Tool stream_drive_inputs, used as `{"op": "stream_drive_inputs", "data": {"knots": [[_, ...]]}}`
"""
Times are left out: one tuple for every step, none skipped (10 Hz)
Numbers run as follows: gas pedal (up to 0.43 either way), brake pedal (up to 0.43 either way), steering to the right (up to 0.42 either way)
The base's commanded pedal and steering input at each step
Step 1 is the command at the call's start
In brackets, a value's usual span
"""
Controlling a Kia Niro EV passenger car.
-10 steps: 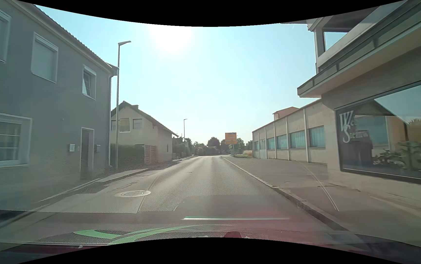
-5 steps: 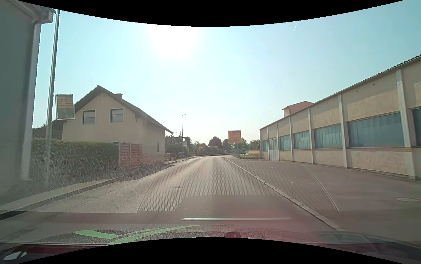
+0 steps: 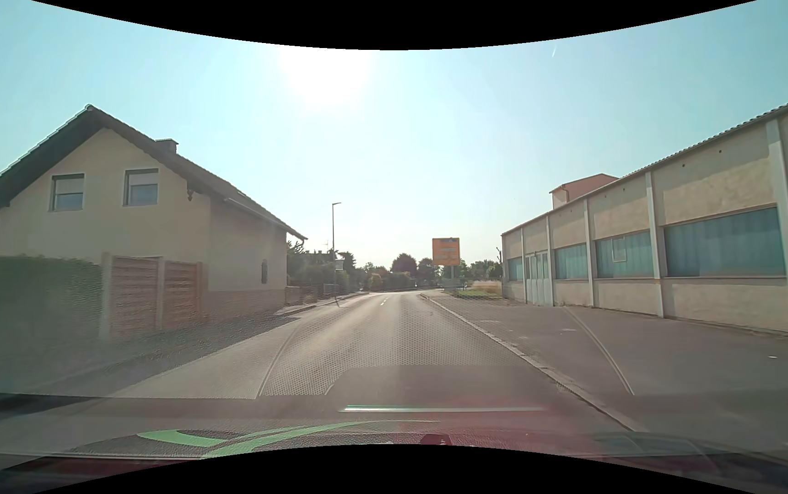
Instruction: Follow the waypoints while adhering to traffic rules and regulations
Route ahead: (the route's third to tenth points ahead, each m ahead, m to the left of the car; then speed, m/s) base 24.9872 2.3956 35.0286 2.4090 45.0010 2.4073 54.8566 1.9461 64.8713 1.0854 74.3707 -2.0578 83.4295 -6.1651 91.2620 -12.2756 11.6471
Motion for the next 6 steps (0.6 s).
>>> {"op": "stream_drive_inputs", "data": {"knots": [[0.098,0.0,-0.003],[0.087,0.0,-0.003],[0.087,0.0,-0.003],[0.079,0.0,-0.003],[0.079,0.0,-0.003],[0.079,0.0,-0.003]]}}
